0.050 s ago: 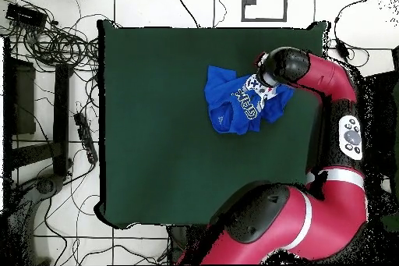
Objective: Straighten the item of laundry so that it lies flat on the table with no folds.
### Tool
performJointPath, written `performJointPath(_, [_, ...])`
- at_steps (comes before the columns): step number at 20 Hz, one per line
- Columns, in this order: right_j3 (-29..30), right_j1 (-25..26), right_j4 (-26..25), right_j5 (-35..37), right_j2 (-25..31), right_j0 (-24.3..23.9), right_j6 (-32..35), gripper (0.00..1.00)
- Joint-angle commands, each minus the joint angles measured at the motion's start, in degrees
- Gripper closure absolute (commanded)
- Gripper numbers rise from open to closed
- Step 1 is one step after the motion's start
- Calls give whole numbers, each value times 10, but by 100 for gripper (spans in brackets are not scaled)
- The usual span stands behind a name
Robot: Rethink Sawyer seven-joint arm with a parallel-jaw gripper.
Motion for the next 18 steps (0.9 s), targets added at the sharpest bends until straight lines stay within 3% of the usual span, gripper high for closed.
performJointPath(1, [66,47,14,10,6,15,59,0])
performJointPath(10, [36,92,35,61,28,-4,-12,0])
performJointPath(14, [32,96,55,146,31,-13,-46,0])
performJointPath(18, [18,87,62,282,27,-18,-80,0])
